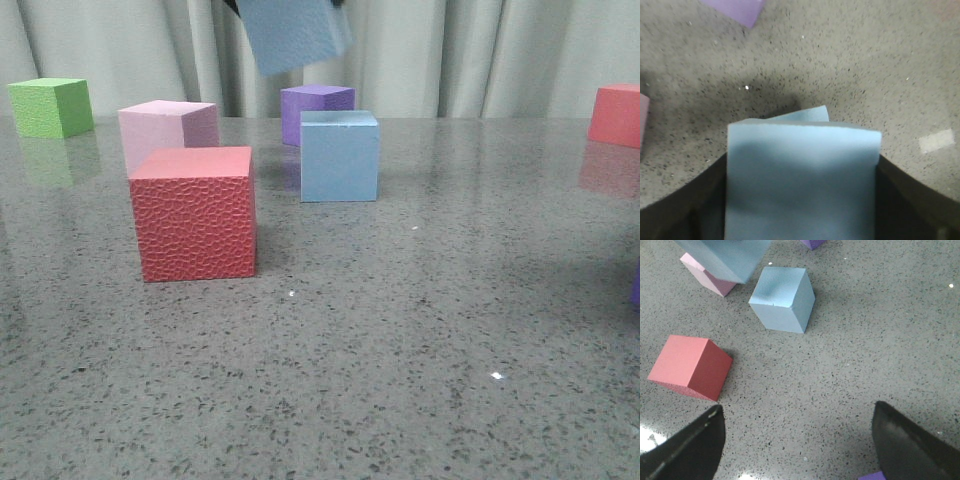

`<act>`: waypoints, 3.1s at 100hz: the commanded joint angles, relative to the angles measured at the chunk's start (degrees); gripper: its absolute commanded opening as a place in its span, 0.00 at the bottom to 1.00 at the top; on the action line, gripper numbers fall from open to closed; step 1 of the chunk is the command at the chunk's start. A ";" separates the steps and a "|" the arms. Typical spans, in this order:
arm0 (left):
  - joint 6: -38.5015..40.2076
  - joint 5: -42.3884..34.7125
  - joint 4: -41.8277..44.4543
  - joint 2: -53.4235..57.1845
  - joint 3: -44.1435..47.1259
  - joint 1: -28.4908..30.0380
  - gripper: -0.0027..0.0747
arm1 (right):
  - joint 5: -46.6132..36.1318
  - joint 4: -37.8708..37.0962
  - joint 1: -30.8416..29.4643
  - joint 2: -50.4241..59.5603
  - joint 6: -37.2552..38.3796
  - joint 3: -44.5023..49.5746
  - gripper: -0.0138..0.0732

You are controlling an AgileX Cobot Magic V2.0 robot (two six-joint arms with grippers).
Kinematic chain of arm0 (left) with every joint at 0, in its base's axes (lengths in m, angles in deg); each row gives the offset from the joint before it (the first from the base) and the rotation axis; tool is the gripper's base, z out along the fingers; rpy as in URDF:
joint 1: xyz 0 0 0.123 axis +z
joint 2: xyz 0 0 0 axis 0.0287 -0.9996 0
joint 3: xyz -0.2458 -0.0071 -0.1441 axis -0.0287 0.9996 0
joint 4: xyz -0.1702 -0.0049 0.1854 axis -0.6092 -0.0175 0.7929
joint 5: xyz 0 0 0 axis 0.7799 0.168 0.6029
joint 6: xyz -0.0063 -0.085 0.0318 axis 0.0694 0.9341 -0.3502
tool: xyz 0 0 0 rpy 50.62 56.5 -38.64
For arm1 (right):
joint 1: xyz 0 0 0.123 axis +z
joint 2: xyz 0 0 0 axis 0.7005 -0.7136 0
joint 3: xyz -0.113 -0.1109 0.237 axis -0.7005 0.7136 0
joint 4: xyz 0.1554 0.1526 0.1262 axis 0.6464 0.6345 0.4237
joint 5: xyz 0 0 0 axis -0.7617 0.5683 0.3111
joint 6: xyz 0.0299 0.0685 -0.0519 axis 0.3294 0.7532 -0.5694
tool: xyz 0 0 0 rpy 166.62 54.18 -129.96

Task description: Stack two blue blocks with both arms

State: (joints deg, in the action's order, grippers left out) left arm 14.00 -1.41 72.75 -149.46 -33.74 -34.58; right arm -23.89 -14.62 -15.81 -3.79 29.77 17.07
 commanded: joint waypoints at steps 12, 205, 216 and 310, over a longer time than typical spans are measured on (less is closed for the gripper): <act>2.62 -2.68 0.01 1.73 -2.00 -2.05 0.45 | -3.81 -0.19 -0.08 0.97 -0.50 -1.49 0.84; 3.84 -3.89 4.29 5.88 -2.00 -3.63 0.70 | -4.36 -1.06 -0.08 1.93 -0.50 -1.49 0.84; 3.84 -2.68 10.69 8.36 -2.00 -5.06 0.70 | -4.64 -2.08 -0.08 2.90 -0.50 -1.44 0.84; 2.08 -12.32 30.93 33.73 26.07 -14.38 0.01 | -7.16 -9.79 -0.08 26.53 -0.50 12.00 0.02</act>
State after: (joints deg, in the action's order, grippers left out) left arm 16.25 -7.84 101.82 -120.84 -10.57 -48.47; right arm -26.36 -23.43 -15.81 20.49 29.73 29.11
